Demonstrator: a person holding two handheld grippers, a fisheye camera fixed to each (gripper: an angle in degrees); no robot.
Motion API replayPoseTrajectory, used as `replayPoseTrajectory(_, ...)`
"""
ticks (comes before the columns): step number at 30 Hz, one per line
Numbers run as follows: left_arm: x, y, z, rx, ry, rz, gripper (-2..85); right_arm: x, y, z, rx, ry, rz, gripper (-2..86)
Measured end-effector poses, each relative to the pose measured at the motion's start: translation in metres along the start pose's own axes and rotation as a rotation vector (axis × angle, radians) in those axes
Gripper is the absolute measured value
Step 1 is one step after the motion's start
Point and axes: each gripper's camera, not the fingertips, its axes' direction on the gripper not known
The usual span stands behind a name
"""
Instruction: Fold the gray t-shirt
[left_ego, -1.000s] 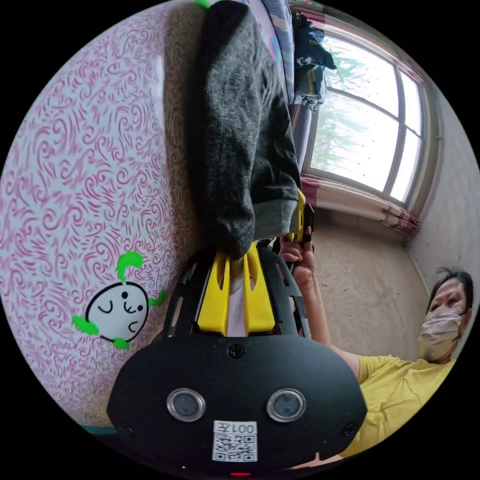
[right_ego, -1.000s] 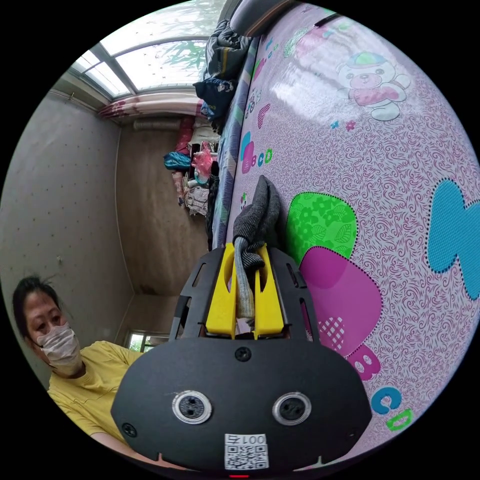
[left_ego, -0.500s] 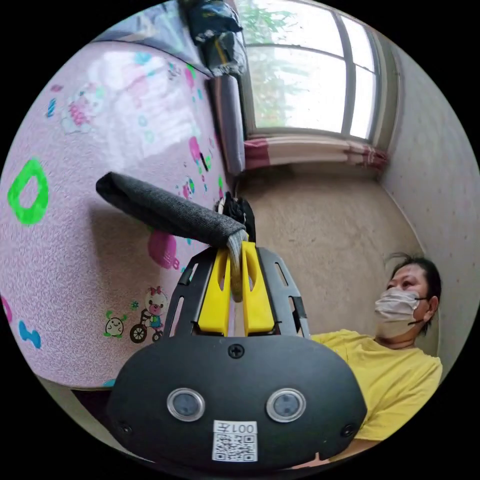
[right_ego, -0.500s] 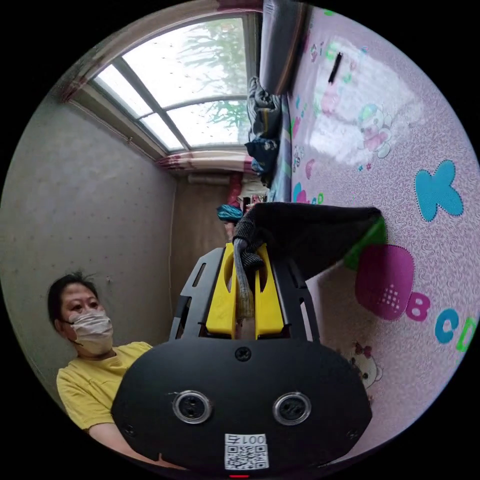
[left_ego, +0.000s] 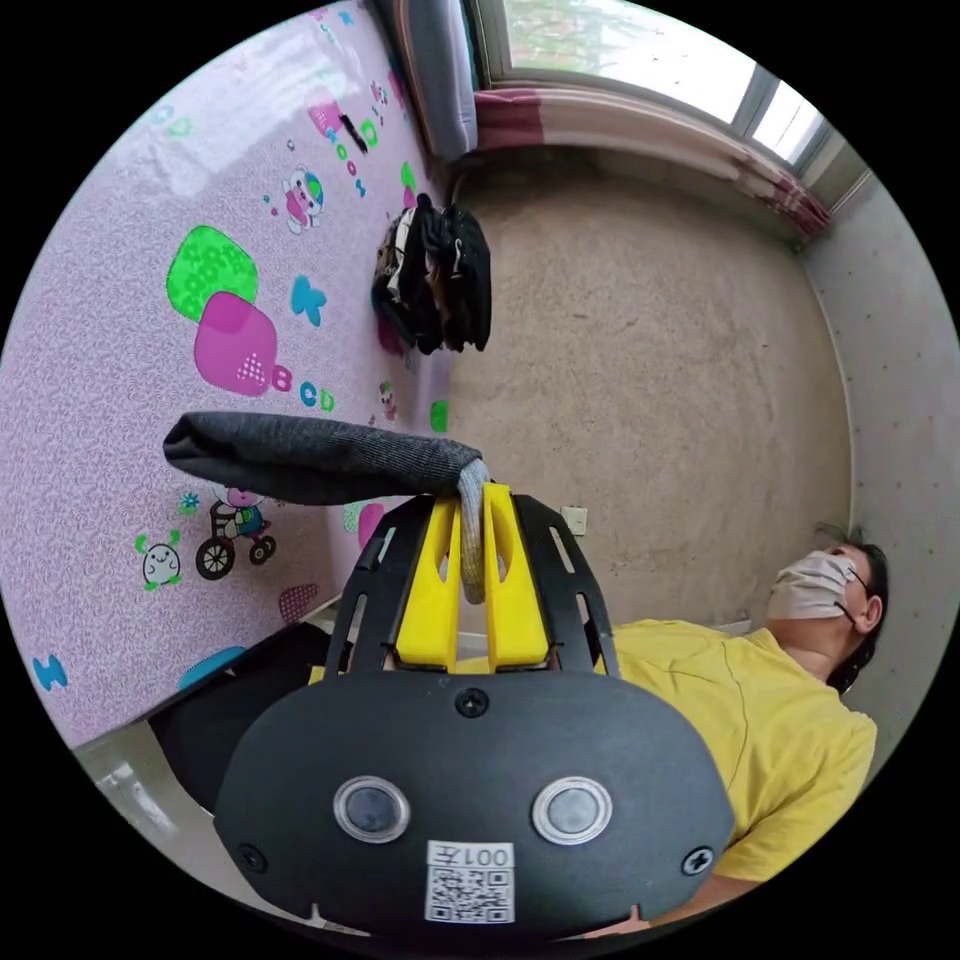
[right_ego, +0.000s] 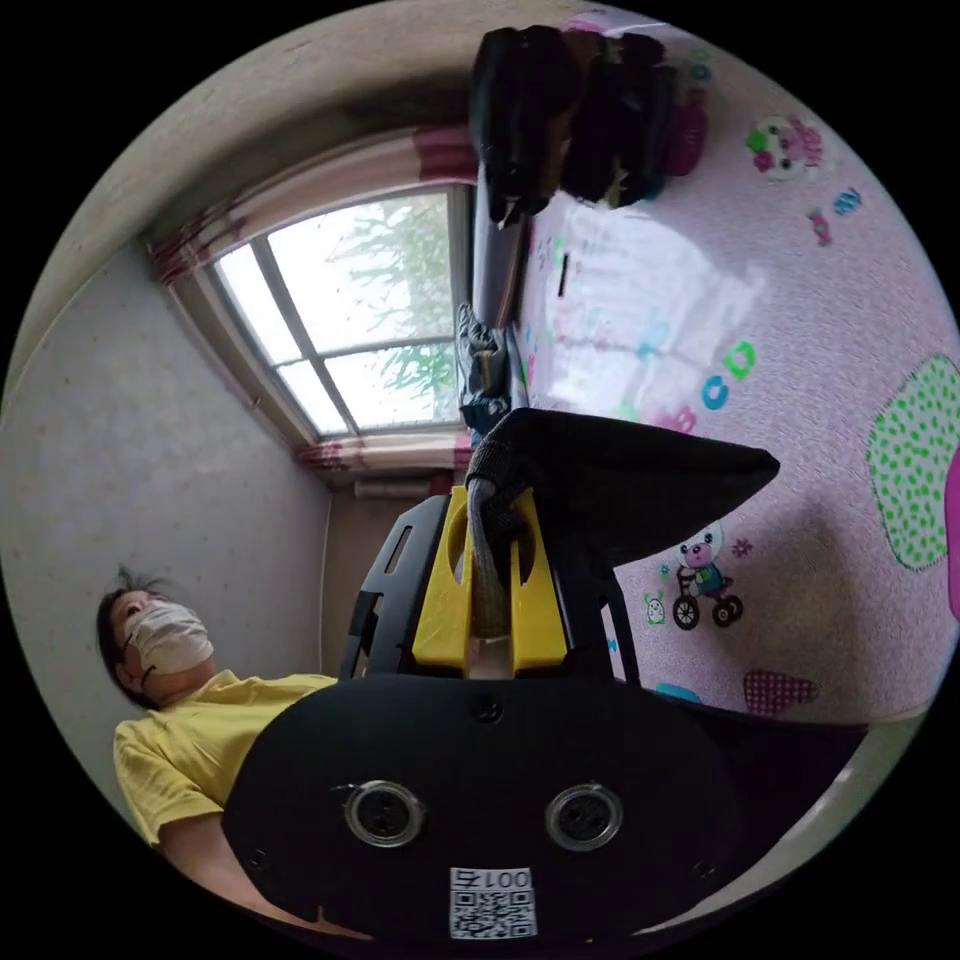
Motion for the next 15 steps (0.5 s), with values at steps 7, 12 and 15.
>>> replayPoseTrajectory(7, 0.033, -0.088, 0.102, -0.064, -0.065, 0.126, -0.6, -0.057, -0.093, -0.017, 0.056, -0.029, -0.169, 3.3)
replayPoseTrajectory(12, 0.146, -0.176, 0.170, 0.016, -0.083, 0.504, -0.5, -0.211, -0.212, -0.026, 0.079, -0.102, -0.599, 3.3)
replayPoseTrajectory(15, 0.198, -0.213, 0.206, 0.086, -0.043, 0.696, -0.5, -0.256, -0.258, -0.039, 0.139, -0.124, -0.741, 3.4)
